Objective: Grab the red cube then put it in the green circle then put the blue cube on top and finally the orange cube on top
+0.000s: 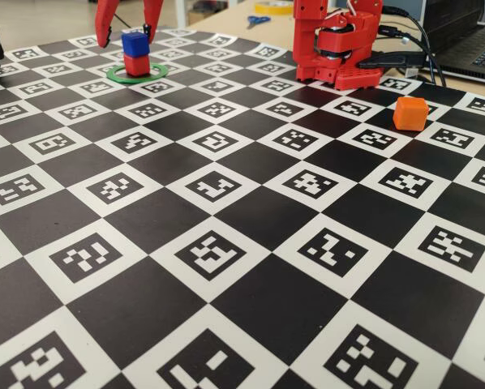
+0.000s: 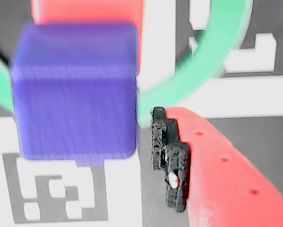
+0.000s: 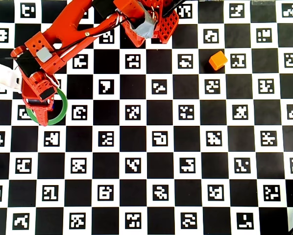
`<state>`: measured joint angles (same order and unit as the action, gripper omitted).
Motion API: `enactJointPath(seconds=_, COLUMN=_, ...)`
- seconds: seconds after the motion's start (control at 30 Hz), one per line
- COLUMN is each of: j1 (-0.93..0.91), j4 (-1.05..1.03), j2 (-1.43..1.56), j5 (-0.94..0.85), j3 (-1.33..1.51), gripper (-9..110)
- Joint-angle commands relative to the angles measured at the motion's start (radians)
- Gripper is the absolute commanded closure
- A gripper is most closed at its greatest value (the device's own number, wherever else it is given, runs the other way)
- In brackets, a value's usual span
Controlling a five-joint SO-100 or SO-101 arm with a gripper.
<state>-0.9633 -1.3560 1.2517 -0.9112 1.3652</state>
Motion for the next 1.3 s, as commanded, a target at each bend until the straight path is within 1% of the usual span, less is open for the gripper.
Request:
enactJointPath(seconds=0.0, j1=-0.002, j4=-0.043, j2=0.153, j5=0.011, j3=-0.054, gripper=59)
enactJointPath(seconds=0.33, j1=0.029, j4=-0.181, j2=0.307, j5=0.038, j3=-0.080, gripper=59)
enactJointPath(seconds=0.7, j1=0.181, j4=-0.301, j2=0.565, j5=0.262, j3=0.066, gripper=61)
enactJointPath(seconds=1.0, j1=0.439, j4=-0.339, j2=0.756, j5=0.614, j3=0.179, gripper=61)
enactJointPath(seconds=1.27, j1=0.758, j4=-0.370, j2=0.874, j5=0.867, j3=0.235, gripper=63)
